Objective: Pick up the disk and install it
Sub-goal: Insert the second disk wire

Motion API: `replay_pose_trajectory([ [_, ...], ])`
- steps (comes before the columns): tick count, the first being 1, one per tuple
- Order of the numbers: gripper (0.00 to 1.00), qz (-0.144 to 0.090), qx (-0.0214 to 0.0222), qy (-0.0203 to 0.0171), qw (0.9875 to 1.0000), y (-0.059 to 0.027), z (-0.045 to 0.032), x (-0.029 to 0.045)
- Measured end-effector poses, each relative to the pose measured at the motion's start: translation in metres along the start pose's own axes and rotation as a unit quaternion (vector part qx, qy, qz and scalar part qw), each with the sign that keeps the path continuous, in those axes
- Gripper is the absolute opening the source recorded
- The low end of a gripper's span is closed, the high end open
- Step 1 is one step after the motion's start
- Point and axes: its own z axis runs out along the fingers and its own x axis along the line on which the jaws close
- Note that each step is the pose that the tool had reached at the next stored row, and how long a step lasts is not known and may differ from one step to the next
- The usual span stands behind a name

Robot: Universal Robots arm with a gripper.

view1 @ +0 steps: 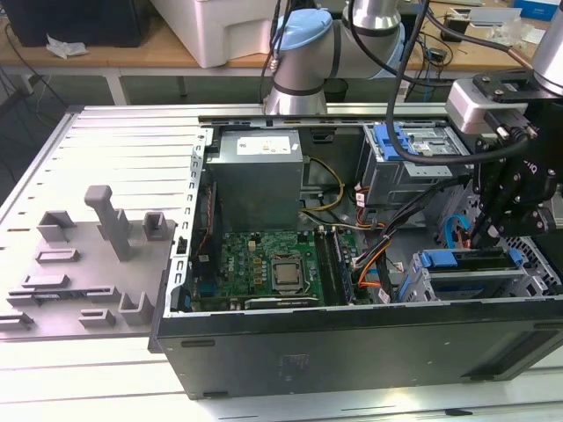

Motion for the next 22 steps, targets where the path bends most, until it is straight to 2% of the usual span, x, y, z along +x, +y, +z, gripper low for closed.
replay_pose_trajectory([
  [10,0.16,0.019,-0.0003,0.0005,0.9998,-0.0004,0.0024,0.0],
  [22,0.16,0.019,-0.0003,0.001,0.9998,-0.0011,0.0044,-0.0001],
])
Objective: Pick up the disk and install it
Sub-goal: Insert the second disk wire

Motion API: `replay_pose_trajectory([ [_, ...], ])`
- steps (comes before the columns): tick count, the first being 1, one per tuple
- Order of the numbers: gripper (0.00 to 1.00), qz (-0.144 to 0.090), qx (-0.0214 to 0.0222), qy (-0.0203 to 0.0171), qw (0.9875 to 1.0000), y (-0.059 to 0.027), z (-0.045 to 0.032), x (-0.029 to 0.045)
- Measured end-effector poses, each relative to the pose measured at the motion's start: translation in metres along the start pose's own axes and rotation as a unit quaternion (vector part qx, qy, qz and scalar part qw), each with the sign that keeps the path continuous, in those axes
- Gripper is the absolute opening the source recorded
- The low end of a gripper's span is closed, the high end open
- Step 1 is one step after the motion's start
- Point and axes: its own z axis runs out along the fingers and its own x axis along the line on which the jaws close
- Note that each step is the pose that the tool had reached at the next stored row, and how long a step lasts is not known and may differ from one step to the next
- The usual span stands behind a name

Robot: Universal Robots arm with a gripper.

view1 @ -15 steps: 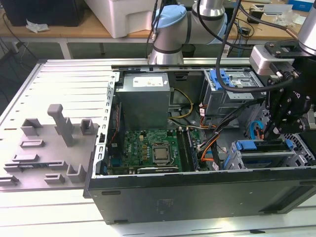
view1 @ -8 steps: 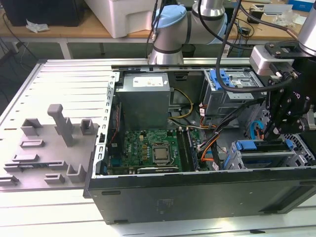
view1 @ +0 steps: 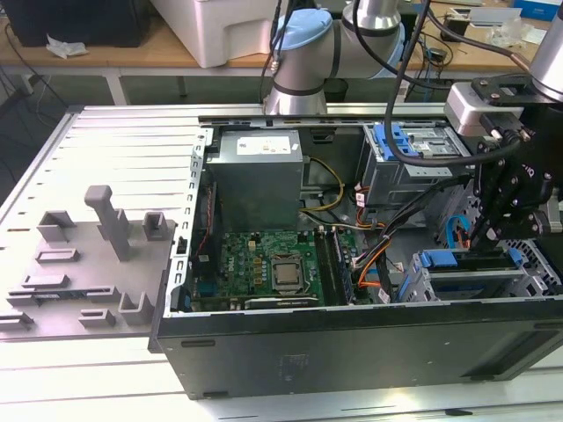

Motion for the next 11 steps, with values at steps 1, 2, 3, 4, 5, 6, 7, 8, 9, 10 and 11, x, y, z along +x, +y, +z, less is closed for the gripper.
replay_pose_trajectory([
  [1,0.16,0.0,0.0,0.0003,1.0,0.0,0.0003,0.0],
  [2,0.16,0.0,0.0,0.0005,1.0,0.0,0.0006,0.0],
  [3,0.16,0.0,0.0,0.0006,1.0,0.0,0.0007,0.0],
  [4,0.16,0.0,0.0001,0.0006,1.0,0.0,0.0009,0.0],
  [5,0.16,0.0,0.0001,0.0007,1.0,0.0,0.0011,0.0],
  [6,0.16,0.0,0.0001,0.0008,1.0,0.0,0.0012,0.0],
  [7,0.16,0.0,0.0001,0.0008,1.0,0.0,0.0014,0.0],
  [8,0.16,0.0,0.0001,0.0012,1.0,0.0,0.0016,0.0],
  [9,0.16,0.0,0.0001,0.0014,1.0,0.0,0.0017,0.0],
  [10,0.16,0.0,0.0001,0.0017,1.0,0.0,0.0019,0.0],
  [11,0.16,0.0,0.0001,0.002,1.0,0.0,0.002,0.0],
])
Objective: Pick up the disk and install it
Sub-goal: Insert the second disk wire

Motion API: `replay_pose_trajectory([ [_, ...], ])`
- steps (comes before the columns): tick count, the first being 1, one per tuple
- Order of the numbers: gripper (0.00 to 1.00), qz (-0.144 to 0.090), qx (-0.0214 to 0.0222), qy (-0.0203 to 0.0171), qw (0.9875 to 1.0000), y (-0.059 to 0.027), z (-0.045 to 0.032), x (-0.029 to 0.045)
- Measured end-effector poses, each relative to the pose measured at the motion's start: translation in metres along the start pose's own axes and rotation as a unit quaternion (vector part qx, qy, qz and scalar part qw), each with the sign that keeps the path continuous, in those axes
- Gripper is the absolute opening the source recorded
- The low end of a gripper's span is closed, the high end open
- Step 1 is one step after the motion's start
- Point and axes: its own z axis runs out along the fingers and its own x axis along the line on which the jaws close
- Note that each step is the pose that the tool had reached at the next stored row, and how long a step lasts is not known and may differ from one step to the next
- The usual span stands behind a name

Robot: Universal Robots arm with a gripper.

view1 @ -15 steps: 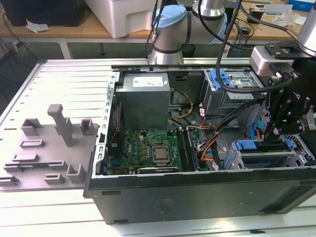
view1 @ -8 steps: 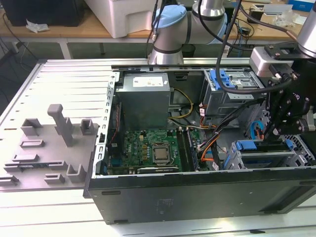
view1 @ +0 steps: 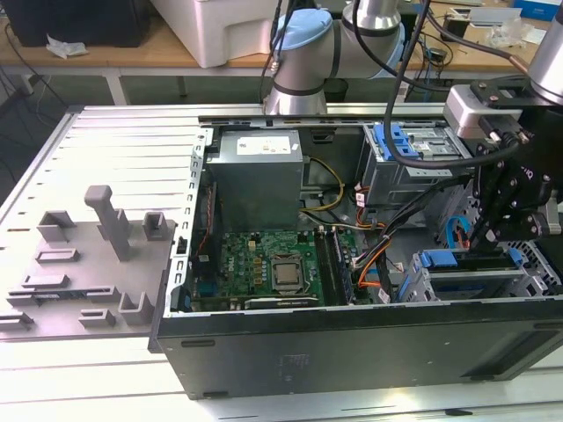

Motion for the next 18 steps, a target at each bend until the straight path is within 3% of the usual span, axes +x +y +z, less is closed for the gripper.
replay_pose_trajectory([
  [18,0.16,0.0,0.0001,0.0013,1.0,0.0001,0.0042,0.0004],
])
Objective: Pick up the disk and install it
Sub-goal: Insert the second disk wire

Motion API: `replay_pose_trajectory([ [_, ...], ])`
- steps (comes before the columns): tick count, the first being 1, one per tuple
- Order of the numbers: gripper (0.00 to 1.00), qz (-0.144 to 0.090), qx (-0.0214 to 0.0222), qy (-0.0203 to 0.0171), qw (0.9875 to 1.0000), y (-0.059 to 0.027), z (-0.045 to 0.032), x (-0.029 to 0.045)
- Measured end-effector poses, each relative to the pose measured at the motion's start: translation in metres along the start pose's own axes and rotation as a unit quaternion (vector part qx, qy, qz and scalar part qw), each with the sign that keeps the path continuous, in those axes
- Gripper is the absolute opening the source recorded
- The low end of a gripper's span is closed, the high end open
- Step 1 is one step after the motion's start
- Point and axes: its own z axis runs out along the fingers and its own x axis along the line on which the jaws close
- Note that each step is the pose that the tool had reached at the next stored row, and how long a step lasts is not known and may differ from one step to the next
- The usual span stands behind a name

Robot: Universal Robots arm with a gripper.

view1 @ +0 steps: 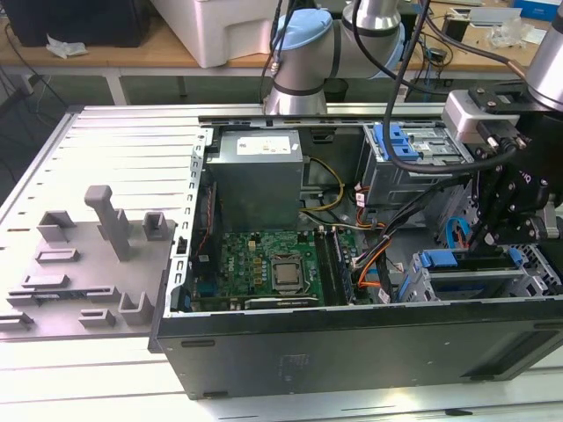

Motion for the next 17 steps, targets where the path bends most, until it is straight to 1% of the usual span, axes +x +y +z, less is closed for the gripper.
replay_pose_trajectory([
  [17,0.16,0.0,0.0,0.0,1.0,0.0001,0.0038,-0.0001],
])
